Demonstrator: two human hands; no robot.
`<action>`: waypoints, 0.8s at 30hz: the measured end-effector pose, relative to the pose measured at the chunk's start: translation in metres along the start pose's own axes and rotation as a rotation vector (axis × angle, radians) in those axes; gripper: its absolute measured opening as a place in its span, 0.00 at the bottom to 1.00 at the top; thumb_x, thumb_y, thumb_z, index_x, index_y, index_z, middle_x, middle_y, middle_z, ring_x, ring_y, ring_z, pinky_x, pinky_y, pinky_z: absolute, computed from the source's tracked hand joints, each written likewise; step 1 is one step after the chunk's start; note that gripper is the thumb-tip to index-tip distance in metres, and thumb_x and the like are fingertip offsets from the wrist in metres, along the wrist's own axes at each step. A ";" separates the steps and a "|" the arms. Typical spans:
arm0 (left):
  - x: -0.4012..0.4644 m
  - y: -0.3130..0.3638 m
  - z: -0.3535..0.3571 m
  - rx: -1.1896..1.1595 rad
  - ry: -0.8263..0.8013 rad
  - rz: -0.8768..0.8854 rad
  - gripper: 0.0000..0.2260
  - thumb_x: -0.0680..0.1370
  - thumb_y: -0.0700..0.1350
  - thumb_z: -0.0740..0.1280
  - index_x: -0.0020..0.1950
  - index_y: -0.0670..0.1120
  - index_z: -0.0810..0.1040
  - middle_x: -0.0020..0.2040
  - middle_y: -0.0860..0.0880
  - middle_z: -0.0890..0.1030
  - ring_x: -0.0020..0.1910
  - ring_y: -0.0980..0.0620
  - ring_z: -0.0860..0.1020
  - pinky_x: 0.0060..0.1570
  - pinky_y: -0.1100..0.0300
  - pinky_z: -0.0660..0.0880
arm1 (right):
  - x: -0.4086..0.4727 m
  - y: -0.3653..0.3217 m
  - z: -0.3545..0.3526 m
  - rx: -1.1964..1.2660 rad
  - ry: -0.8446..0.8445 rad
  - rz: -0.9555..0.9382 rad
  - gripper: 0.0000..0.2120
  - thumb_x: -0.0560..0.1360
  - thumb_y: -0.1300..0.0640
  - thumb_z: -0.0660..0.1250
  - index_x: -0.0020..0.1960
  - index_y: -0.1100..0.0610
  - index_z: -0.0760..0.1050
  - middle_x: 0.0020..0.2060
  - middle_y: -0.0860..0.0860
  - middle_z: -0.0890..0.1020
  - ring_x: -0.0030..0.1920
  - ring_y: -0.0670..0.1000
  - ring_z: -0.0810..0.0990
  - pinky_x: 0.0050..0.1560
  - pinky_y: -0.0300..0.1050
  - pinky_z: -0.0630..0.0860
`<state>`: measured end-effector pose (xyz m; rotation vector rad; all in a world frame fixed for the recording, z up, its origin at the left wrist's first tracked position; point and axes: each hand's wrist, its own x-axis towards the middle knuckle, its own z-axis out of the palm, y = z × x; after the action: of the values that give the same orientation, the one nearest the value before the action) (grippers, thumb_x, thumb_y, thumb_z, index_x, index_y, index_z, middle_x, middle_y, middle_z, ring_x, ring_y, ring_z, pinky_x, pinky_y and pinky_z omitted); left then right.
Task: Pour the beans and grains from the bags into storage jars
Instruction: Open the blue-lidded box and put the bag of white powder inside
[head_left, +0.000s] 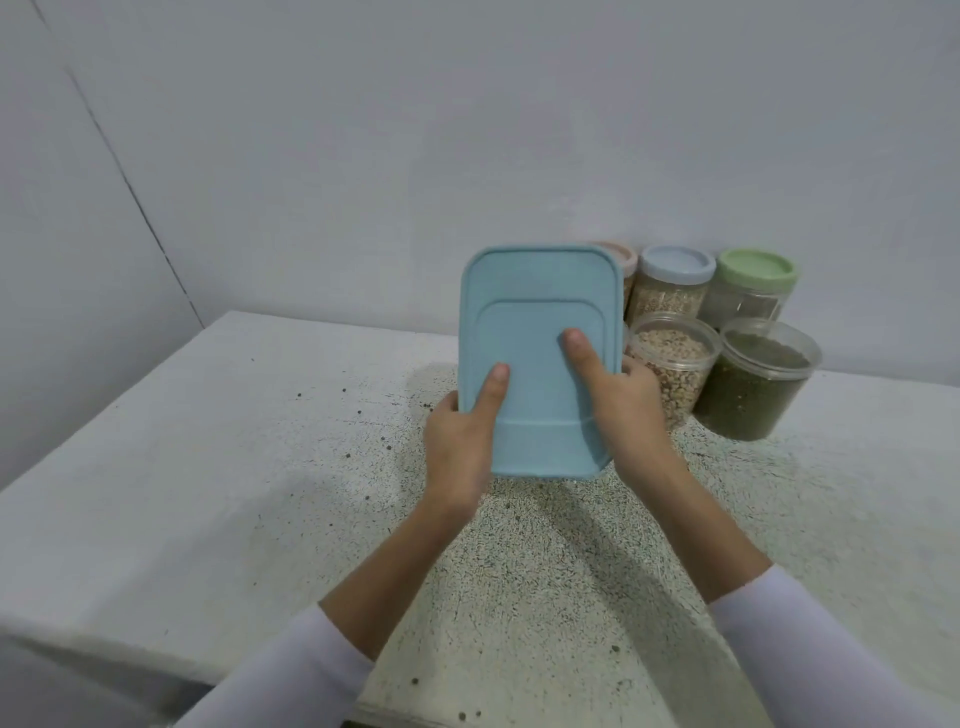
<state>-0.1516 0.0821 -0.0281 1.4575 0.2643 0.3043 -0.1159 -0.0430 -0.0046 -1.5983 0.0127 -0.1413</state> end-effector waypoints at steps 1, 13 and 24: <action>0.001 0.002 0.000 -0.006 0.032 0.016 0.10 0.74 0.57 0.67 0.44 0.50 0.75 0.42 0.51 0.81 0.38 0.55 0.80 0.31 0.68 0.76 | -0.003 0.000 0.002 0.028 -0.012 0.019 0.25 0.64 0.36 0.68 0.50 0.54 0.77 0.45 0.49 0.83 0.43 0.49 0.82 0.40 0.40 0.77; -0.012 0.006 0.037 -0.012 0.005 0.073 0.12 0.72 0.58 0.68 0.44 0.51 0.77 0.41 0.50 0.83 0.39 0.53 0.82 0.35 0.63 0.79 | -0.017 0.014 -0.024 -0.052 0.191 -0.091 0.27 0.62 0.44 0.78 0.56 0.55 0.76 0.46 0.47 0.83 0.46 0.46 0.82 0.44 0.45 0.81; -0.052 -0.010 0.190 -0.019 -0.361 0.141 0.20 0.78 0.46 0.67 0.66 0.54 0.62 0.53 0.63 0.74 0.49 0.65 0.77 0.48 0.66 0.77 | -0.009 0.028 -0.200 0.096 0.390 -0.093 0.23 0.65 0.53 0.71 0.57 0.55 0.69 0.48 0.46 0.77 0.45 0.45 0.78 0.39 0.35 0.74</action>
<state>-0.1322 -0.1140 -0.0204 1.4854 -0.1330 0.1514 -0.1420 -0.2422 -0.0280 -1.4552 0.2313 -0.5172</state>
